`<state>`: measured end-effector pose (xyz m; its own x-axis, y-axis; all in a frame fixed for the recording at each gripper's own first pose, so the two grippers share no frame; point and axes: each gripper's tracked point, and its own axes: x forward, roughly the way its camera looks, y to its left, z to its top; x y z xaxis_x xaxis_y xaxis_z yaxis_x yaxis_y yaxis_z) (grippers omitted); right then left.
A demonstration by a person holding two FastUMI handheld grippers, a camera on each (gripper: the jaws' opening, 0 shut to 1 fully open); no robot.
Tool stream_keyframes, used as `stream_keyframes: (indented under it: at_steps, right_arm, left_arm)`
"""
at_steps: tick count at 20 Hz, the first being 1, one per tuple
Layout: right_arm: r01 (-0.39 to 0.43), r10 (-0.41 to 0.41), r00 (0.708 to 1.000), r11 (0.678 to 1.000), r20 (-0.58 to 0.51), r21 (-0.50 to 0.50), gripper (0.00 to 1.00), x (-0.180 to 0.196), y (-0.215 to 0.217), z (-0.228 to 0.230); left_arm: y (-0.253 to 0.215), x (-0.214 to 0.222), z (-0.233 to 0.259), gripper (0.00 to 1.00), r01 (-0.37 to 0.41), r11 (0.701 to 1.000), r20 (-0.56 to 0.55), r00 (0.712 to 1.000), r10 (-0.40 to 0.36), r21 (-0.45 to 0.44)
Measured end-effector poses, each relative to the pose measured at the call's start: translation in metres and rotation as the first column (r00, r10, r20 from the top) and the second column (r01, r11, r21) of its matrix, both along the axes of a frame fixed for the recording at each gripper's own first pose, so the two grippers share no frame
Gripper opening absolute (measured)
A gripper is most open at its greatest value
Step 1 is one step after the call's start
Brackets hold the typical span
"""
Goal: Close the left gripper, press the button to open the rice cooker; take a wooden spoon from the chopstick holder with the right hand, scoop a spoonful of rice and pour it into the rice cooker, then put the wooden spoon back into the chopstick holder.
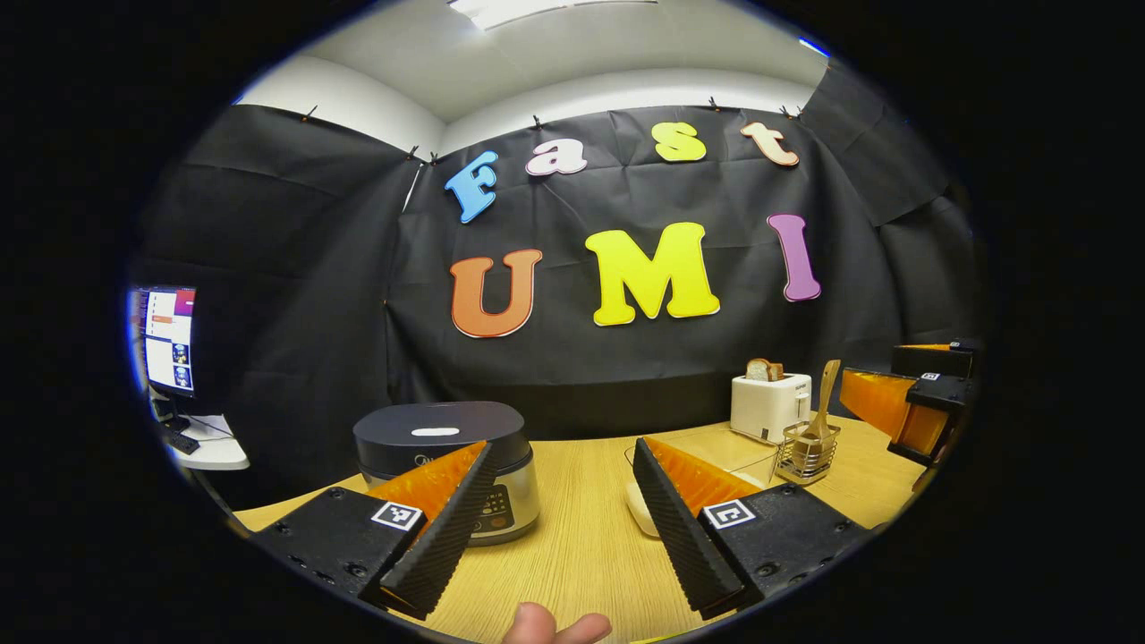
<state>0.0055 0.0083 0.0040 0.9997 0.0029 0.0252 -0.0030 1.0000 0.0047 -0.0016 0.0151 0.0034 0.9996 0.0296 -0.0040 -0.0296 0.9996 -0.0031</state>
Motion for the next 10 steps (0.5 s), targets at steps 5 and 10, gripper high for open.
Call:
stream_keyframes:
  at_steps: [5,10]
  right_arm:
    - [-0.006,0.006,1.000,1.000,-0.010,0.009,0.95,0.003,0.000,-0.005]
    - [0.009,-0.007,0.998,0.999,-0.055,0.041,0.97,0.011,-0.013,-0.019]
  left_arm:
    - [0.002,0.000,-0.002,0.98,-0.015,1.000,-0.009,1.000,0.015,-0.016]
    - [0.003,0.001,-0.004,0.98,-0.037,0.999,-0.012,0.999,0.036,-0.022]
